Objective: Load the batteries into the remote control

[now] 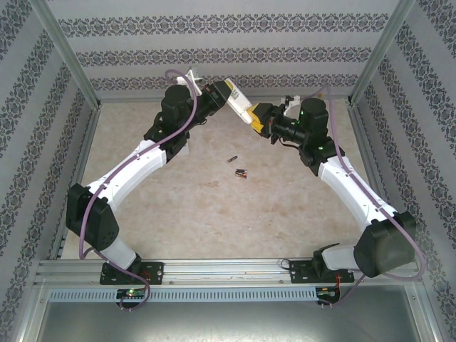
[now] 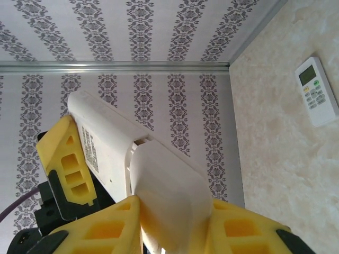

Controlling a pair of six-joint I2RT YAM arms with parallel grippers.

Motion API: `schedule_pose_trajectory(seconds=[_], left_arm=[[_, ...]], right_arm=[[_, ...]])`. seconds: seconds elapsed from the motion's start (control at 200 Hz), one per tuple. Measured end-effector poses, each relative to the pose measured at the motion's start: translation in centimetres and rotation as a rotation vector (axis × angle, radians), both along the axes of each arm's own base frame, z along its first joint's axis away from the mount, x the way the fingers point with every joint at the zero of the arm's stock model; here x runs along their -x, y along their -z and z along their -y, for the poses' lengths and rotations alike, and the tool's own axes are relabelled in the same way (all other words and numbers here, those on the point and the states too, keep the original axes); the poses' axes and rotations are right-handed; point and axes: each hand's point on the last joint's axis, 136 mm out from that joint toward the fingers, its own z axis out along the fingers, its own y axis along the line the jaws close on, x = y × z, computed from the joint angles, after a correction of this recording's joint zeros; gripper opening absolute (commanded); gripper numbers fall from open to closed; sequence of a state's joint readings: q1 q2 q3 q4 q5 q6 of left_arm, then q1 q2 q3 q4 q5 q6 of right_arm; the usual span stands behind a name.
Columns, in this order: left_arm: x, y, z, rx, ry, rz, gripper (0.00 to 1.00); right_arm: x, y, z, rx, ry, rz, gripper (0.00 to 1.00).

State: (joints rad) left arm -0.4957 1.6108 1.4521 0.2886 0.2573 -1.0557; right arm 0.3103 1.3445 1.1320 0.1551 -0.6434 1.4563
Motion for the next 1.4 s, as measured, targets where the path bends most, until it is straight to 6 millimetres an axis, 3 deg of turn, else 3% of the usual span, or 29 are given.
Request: schedule_pose_trajectory(seconds=[0.09,0.31,0.719,0.849,0.969,1.119,1.279,1.399], left_arm=[[0.0,-0.2,0.0,0.019,0.004,-0.001,0.0],[-0.4,-0.3,-0.6,0.067,-0.01,-0.005,0.0],[-0.2,0.7,-1.4,0.173,-0.012,-0.061,0.0],[0.0,1.3,-1.9,0.216,-0.015,-0.081,0.0],[0.0,1.6,-2.0,0.231,-0.014,-0.089,0.0],[0.2,1.4,-2.2,0.241,-0.015,-0.088,0.0],[0.2,1.2,-2.3,0.247,-0.015,-0.084,0.0],[0.3,1.3,-2.4,0.246,-0.015,-0.085,0.0]], right_arm=[[0.1,-0.1,0.1,0.002,0.005,0.013,0.38],[0.0,-0.6,0.2,0.001,0.01,0.042,0.17],[0.6,-0.6,0.6,-0.005,0.022,0.064,0.09],[0.7,-0.5,0.4,-0.006,0.013,0.063,0.09],[0.8,-0.3,0.4,-0.005,0.008,0.06,0.16],[0.9,-0.5,0.3,-0.011,0.0,0.072,0.11],[1.0,-0.8,0.3,-0.019,-0.005,0.087,0.19],[0.9,-0.7,0.4,-0.03,-0.007,0.093,0.14]])
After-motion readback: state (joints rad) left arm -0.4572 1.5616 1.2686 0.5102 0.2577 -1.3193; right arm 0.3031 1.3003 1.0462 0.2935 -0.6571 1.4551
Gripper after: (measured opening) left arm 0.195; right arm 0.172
